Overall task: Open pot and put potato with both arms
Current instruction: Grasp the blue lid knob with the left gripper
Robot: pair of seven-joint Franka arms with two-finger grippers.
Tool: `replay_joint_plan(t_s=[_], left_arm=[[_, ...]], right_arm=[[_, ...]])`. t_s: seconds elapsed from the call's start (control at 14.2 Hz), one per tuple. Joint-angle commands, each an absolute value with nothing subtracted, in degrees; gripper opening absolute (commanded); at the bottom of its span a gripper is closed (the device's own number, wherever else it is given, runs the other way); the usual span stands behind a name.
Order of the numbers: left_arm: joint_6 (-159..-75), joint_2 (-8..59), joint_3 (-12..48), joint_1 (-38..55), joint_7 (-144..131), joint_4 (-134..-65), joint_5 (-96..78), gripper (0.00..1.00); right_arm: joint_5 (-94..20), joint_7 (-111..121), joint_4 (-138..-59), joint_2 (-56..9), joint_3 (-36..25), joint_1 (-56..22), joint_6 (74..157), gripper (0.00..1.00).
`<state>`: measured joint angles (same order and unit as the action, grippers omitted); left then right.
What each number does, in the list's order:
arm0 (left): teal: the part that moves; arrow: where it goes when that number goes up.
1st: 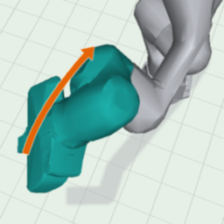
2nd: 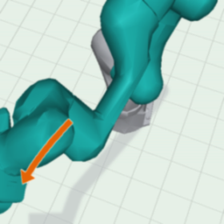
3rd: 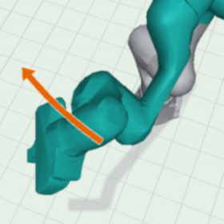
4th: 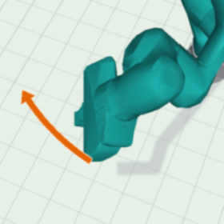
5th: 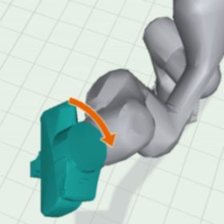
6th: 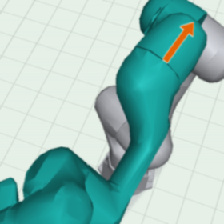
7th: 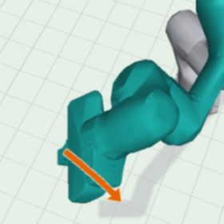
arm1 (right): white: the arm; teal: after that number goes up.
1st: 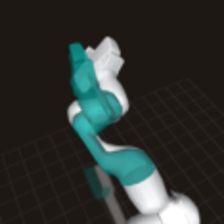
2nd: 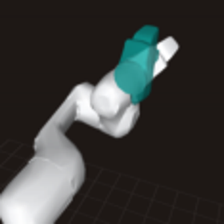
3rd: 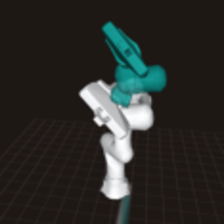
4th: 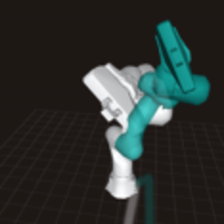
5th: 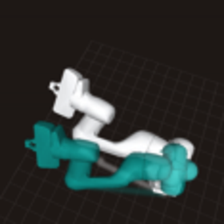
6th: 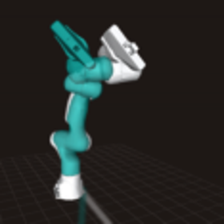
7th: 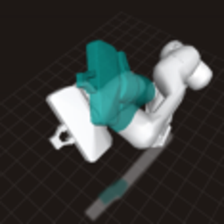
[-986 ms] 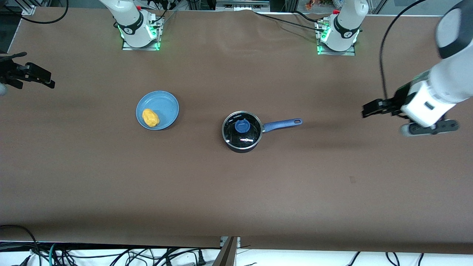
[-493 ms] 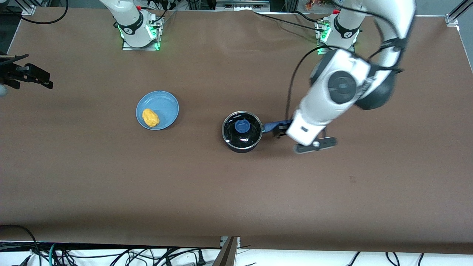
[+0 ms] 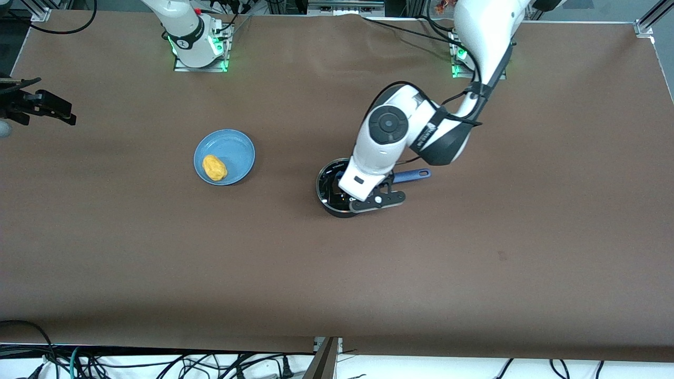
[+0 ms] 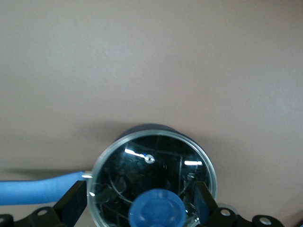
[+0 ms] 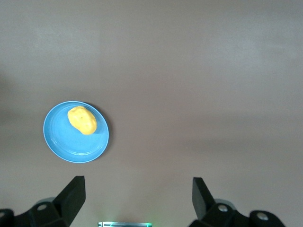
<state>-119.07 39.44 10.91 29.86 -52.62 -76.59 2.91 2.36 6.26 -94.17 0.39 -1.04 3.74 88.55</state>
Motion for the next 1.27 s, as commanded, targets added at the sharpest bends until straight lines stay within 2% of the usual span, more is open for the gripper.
replay_joint_plan(t_s=[0.0, 0.63, 0.77, 0.99, 1.06, 1.13, 1.2], left_arm=[[-118.12, 42.01, 10.20, 32.51, -55.19, -74.18, 6.94, 1.00], [-118.30, 42.28, 10.72, 33.40, -56.07, -77.08, 6.42, 1.00], [-118.30, 42.36, 10.72, 33.40, -56.34, -77.08, 6.33, 0.93], [-118.30, 42.71, 10.72, 33.57, -57.04, -77.08, 6.42, 0.71], [-118.30, 42.71, 10.72, 33.57, -57.04, -77.08, 6.42, 0.68], [-118.30, 42.71, 10.72, 33.57, -57.04, -77.08, 6.42, 0.61], [-118.30, 42.71, 10.72, 33.57, -57.04, -77.08, 6.42, 0.60]], right_arm=[[2.72, 5.62, -94.75, 0.97, -0.35, 4.57, 88.07, 1.00], [2.72, 5.71, -94.75, 0.97, -0.35, 4.57, 88.07, 1.00], [2.72, 5.71, -94.75, 0.97, -0.35, 4.48, 88.07, 1.00], [2.72, 5.80, -94.75, 0.97, -0.35, 4.57, 88.07, 1.00], [2.72, 5.89, -94.75, 0.97, -0.35, 4.57, 88.07, 1.00], [2.72, 5.89, -94.75, 0.97, -0.35, 4.48, 88.07, 1.00], [2.72, 5.80, -94.75, 0.97, -0.35, 4.48, 88.07, 1.00]])
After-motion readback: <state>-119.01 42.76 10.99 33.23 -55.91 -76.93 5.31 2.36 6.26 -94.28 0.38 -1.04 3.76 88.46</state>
